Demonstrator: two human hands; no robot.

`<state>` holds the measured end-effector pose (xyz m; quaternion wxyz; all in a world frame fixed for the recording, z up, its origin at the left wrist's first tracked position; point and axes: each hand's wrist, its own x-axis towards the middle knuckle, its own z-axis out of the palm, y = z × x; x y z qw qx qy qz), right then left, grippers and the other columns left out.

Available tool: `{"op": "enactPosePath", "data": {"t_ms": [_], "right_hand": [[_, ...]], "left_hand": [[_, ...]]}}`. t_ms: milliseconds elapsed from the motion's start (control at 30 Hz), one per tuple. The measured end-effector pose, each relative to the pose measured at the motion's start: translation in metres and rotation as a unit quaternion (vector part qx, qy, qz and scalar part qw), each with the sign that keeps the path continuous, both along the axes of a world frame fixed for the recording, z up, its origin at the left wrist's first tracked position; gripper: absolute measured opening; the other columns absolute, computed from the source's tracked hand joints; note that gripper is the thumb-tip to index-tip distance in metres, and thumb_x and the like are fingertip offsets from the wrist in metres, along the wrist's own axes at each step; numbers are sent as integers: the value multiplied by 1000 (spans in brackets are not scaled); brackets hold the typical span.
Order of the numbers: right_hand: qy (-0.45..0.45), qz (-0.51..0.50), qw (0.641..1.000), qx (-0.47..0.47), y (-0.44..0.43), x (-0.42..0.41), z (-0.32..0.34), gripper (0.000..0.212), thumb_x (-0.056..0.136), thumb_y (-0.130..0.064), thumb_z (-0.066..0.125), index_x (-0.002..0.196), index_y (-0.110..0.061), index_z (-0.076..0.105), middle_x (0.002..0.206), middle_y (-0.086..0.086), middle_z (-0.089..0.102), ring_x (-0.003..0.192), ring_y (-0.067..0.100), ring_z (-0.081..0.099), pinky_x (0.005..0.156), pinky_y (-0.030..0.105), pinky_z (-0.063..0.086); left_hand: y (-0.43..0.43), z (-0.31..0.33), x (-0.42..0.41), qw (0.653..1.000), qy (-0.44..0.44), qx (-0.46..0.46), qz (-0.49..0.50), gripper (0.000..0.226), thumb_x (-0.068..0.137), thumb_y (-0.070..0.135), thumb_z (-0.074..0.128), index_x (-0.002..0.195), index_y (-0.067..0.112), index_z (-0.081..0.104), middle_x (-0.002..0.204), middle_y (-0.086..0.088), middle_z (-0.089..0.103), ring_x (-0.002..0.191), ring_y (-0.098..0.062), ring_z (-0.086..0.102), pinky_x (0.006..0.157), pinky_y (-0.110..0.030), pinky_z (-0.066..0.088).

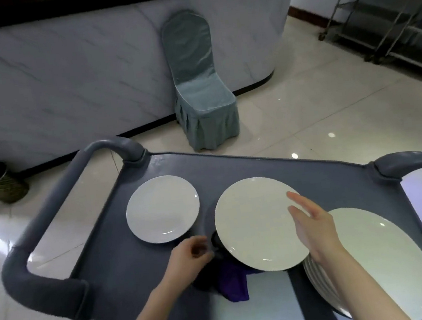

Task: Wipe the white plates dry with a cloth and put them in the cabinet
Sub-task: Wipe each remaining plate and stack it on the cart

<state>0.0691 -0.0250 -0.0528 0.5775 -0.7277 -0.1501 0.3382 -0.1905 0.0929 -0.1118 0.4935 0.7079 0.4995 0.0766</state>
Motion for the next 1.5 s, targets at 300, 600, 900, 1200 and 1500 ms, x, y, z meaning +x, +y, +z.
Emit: {"op": "enactPosePath", "data": {"t_ms": [300, 600, 900, 1200, 1500], "right_hand": [[21, -22, 1000, 1, -2, -2, -5, 31, 95, -5, 63, 108, -30, 74, 102, -19, 73, 80, -5, 71, 62, 5, 50], [11, 3, 1000, 16, 4, -13, -1, 33, 96, -5, 62, 109, -33, 72, 111, -17, 70, 93, 0, 71, 82, 19, 53], [-19, 27, 999, 21, 2, -8, 6, 36, 96, -6, 61, 110, -37, 73, 121, -16, 68, 111, 6, 66, 101, 30, 49], [-88, 44, 994, 53, 9, -16, 18, 39, 96, 0, 56, 115, -31, 70, 120, -25, 65, 115, -3, 58, 83, -4, 40], [-51, 6, 997, 56, 12, -23, 16, 40, 99, -5, 54, 111, -41, 68, 115, -34, 62, 117, -5, 56, 97, 11, 37]], "left_hand": [[0, -20, -15, 913, 259, 234, -210, 52, 75, 74, 53, 99, 28, 51, 104, 10, 47, 102, -16, 43, 85, -30, 34], [11, -5, -21, 969, 124, 43, -207, 33, 84, 36, 65, 67, 24, 39, 75, 11, 43, 77, -9, 42, 66, -24, 34], [37, 59, 4, 976, -162, -106, 104, 25, 94, 19, 60, 73, 15, 46, 70, -3, 39, 65, -15, 39, 59, -28, 34], [24, 138, 54, 968, -230, 91, -38, 26, 84, 30, 72, 73, 23, 49, 65, 13, 54, 58, -6, 50, 55, -15, 42], [19, 96, 64, 936, -62, 262, -226, 33, 93, 19, 59, 125, 24, 64, 121, 11, 66, 115, -8, 56, 102, -35, 43]]}}
